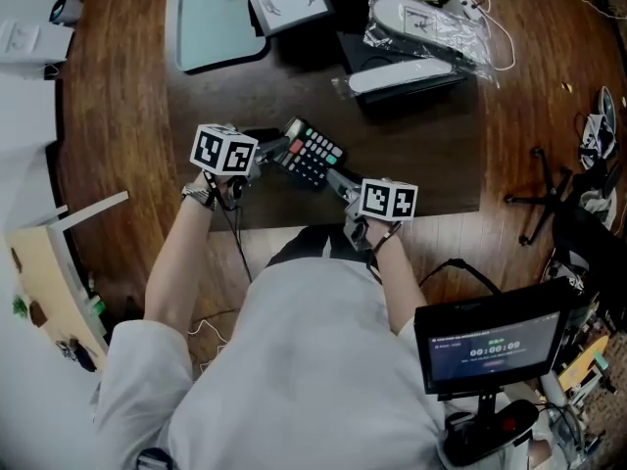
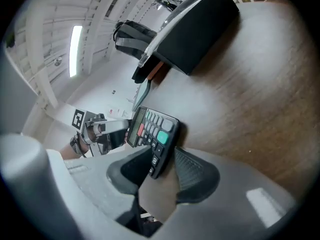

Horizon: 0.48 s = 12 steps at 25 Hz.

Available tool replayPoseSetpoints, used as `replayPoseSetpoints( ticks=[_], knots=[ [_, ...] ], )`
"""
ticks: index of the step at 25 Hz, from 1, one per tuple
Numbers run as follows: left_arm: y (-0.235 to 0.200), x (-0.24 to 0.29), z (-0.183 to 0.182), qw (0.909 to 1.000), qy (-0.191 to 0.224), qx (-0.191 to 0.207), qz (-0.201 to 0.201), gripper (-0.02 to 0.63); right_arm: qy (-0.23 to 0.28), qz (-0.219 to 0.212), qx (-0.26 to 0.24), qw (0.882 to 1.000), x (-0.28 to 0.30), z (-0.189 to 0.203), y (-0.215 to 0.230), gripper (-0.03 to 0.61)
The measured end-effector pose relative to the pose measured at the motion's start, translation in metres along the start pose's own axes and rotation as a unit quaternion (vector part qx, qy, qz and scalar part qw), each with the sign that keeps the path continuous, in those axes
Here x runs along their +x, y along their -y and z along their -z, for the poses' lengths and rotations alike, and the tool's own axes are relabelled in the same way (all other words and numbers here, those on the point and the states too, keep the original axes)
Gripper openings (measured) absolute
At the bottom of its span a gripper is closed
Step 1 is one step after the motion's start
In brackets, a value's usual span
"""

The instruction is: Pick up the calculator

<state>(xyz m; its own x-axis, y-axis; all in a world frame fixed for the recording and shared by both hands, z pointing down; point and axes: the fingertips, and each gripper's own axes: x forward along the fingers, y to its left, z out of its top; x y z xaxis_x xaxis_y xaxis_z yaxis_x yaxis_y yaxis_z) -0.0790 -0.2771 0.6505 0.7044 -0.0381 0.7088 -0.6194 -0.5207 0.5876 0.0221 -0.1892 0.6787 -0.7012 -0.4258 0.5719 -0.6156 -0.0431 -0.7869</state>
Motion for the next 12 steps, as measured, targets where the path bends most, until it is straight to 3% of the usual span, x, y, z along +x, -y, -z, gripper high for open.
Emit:
replayPoseSetpoints(
  ticks=[5,7,12],
  knots=[
    [-0.002,0.006,0.003,0.9979,-0.06,0.002,0.026,0.144,0.01,-0.019,0.015,1.0,0.003,-0.001,-0.004,0.132],
    [-0.002,0.007,0.003,0.997,-0.071,0.007,0.029,0.098,0.01,-0.021,0.014,1.0,0.003,-0.001,-0.005,0.132],
    [-0.001,0.011,0.014,0.9935,-0.107,0.013,0.036,0.08,-0.001,-0.013,-0.012,1.0,0.003,0.0,-0.004,0.132]
  ],
)
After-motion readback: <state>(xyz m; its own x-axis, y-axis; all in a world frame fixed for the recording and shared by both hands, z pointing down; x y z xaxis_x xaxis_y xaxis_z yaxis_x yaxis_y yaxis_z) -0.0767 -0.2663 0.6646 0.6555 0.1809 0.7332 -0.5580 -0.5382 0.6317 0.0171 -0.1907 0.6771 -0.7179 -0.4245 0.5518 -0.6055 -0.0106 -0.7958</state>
